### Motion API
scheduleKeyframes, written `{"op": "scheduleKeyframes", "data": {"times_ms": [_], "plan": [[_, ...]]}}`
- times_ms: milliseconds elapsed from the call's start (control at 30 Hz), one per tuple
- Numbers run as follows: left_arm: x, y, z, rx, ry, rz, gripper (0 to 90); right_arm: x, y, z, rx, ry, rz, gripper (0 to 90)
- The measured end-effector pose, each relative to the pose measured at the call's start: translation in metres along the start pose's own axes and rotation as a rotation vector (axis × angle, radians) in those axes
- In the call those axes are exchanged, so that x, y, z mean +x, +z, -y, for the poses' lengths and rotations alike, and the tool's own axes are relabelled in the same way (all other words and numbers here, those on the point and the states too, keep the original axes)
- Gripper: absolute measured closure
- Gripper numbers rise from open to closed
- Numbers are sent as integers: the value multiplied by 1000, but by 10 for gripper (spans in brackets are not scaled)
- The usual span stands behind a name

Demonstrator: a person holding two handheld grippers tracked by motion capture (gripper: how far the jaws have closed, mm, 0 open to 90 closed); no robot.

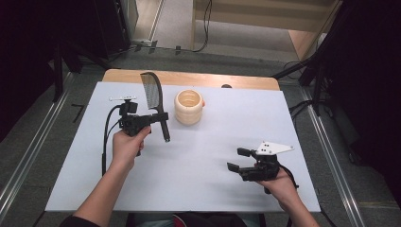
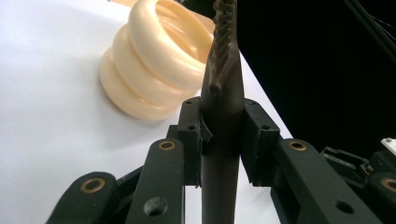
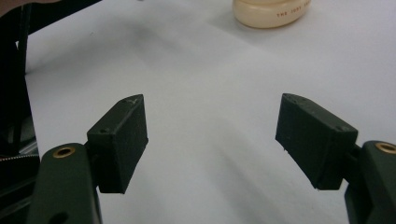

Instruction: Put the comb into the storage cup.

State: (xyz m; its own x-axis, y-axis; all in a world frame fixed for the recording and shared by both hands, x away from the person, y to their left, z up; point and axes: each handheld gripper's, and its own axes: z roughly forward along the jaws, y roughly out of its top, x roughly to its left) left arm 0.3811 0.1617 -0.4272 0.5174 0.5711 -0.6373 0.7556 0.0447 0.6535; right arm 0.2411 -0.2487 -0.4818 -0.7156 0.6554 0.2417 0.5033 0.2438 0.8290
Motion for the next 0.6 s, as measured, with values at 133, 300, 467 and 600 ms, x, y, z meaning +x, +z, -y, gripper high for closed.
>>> {"op": "scheduleKeyframes", "data": {"times_ms": [133,300,467,600], "plan": [[-1,4,-7,14,20,8,728,-2,-3,3,4,7,8,231],[-3,8,-14,38,45,27,729,-3,-8,5,8,9,17,231],[-5,12,-21,54,71,35,728,-4,-10,7,17,7,19,231],[-7,15,-25,61,95,38,729,-5,-10,9,26,9,19,231]]}}
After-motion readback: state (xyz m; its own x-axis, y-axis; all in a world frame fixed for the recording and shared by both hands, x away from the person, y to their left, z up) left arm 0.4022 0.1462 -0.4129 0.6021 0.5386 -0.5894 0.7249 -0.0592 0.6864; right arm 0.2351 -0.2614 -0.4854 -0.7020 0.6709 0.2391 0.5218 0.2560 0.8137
